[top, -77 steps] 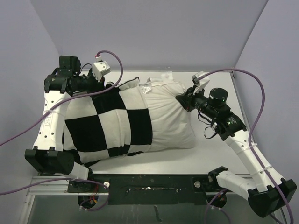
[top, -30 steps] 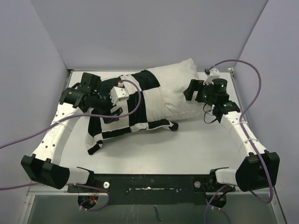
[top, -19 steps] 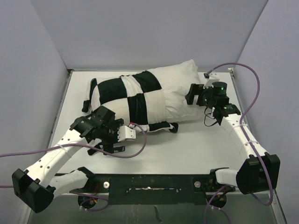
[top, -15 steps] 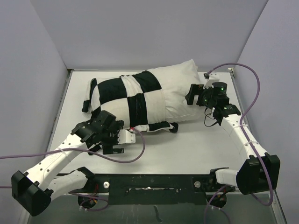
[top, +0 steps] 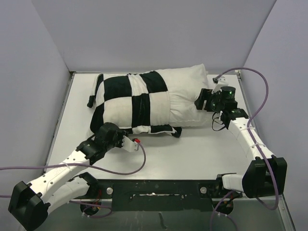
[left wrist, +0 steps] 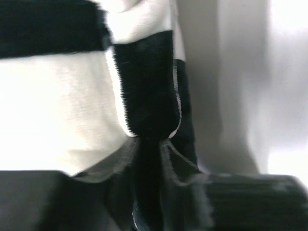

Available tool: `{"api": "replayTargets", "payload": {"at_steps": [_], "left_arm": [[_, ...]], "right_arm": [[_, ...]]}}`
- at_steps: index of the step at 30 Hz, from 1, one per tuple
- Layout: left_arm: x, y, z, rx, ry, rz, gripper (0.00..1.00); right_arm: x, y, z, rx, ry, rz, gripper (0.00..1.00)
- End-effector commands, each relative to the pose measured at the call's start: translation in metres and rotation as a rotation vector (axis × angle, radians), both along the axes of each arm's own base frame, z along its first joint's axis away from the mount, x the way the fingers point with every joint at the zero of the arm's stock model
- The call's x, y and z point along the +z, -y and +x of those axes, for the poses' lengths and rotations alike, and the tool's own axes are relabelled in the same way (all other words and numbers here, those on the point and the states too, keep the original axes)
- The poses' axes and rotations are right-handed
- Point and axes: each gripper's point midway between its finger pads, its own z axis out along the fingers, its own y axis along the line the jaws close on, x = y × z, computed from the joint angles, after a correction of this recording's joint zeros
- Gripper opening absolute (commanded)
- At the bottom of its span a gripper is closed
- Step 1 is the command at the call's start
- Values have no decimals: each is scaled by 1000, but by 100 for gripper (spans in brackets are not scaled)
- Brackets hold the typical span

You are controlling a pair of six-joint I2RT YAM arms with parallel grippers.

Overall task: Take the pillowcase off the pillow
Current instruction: Remove the pillow from the pillowcase.

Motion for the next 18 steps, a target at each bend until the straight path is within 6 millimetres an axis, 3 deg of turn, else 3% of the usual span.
{"api": "replayTargets", "payload": {"at_steps": [1,3,5,6,14,18], "left_arm": [[46,2,28,-5,199,-66,9],[51,-5,34,26,197,-83,0],[60,-16,42,62,203,-104,0],[64,-26,47,91,204,-112,0],[97,-103,70,234,231,-177,0],[97,-139,77,299,232,-164,0]], "right_arm": [[-20,23,-1,-87,-48,59,58],[-23,24,1,-100,-52,92,37],[-25,30,2,-139,-61,114,4],[-25,35,3,-163,-63,119,0],[-21,83,-3,-363,-23,138,0],[-16,109,-9,-478,-2,135,0]]}}
